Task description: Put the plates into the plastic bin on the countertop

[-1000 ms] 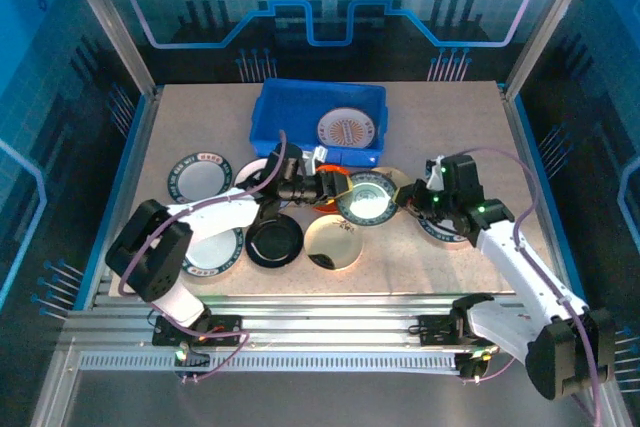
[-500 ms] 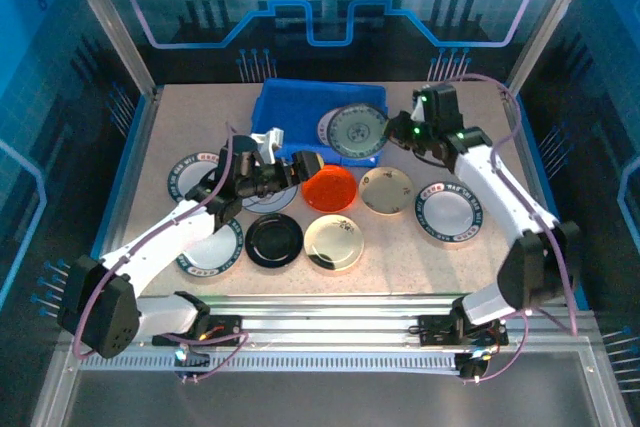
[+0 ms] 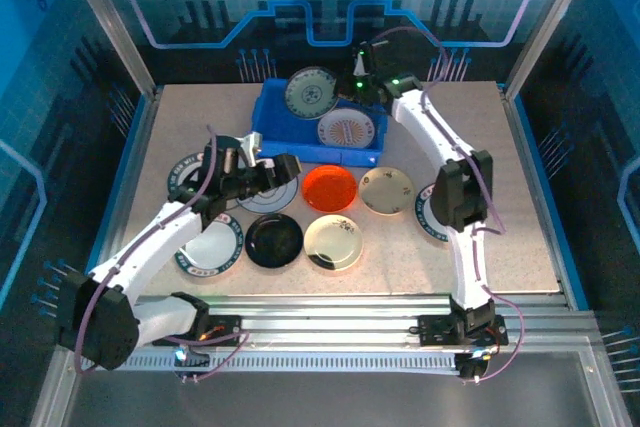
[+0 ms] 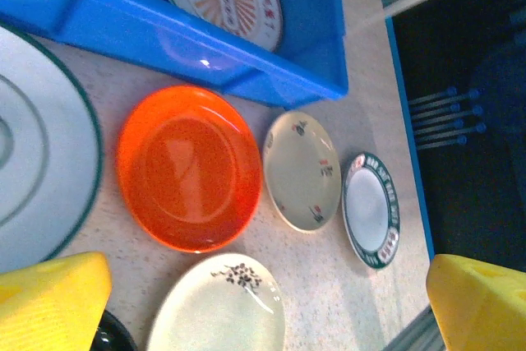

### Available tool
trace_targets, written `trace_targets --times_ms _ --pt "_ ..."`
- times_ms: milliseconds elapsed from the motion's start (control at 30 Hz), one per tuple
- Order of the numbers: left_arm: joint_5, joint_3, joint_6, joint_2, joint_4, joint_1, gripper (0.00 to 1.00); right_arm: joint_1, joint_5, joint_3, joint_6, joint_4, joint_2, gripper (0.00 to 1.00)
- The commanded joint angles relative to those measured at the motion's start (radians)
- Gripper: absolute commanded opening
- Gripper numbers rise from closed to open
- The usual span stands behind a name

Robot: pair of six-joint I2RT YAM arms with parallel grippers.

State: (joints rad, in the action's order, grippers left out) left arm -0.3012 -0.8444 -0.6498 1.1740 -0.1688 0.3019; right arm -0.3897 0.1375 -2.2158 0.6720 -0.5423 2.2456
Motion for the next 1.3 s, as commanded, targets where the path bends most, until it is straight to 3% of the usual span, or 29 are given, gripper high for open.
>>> trace_targets --times_ms 0,67,167,500,767,1033,1267 --pt "-0.007 -0.014 0.008 -0.056 -0.07 -0.082 0.99 -0.036 -0.015 -0.14 -0.013 -0.103 0.102 0.0" --pt "-0.075 0.005 -0.04 -0.071 -0.047 -0.161 0.99 -0.051 -0.034 -0.161 -0.002 -0.089 0.136 0.0" --pt "-0.099 0.019 -0.049 -0.096 -0.04 -0.208 0.99 -0.065 -0.052 -0.168 0.008 -0.068 0.176 0.0" --pt "-0.076 0.022 -0.031 -0.106 -0.077 -0.21 0.98 -0.08 0.02 -0.115 0.097 0.101 0.273 0.0" --pt "-0.039 0.027 -0.007 -0.116 -0.113 -0.21 0.98 -0.093 0.054 -0.234 0.131 0.083 0.388 0.0" --pt "-0.006 0.022 0.006 -0.121 -0.13 -0.21 0.98 -0.103 0.039 -0.246 0.129 0.068 0.42 0.01" --pt "0.008 0.018 0.013 -0.119 -0.141 -0.21 0.98 -0.11 0.026 -0.245 0.112 0.047 0.418 0.28"
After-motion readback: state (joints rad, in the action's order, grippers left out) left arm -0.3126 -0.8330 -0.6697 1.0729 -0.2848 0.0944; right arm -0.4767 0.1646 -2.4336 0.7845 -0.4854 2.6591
